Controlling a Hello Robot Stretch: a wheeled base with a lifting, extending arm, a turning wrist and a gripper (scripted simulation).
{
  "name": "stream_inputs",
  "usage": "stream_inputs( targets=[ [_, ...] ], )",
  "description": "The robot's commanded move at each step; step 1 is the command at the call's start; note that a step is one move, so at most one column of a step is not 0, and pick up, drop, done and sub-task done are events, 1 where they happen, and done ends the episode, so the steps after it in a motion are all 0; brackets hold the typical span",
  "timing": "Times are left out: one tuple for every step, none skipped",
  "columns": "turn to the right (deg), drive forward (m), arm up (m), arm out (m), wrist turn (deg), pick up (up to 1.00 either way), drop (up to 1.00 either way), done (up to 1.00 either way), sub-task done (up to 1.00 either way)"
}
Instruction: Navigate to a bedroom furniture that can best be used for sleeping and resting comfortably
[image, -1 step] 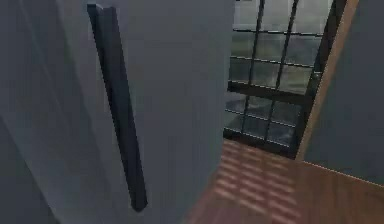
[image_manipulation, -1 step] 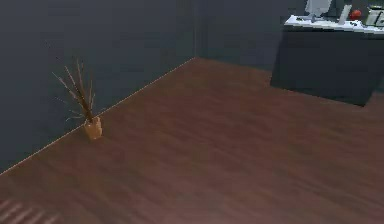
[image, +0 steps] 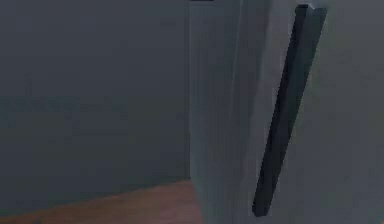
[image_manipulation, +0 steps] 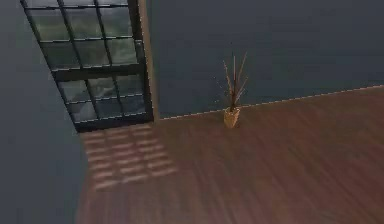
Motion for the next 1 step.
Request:
stream_inputs(
  targets=[
    [-45.0, 0.0, 0.0, 0.0, 0.0, 0.0, 0.0, 0.0, 0.0]
  ],
)
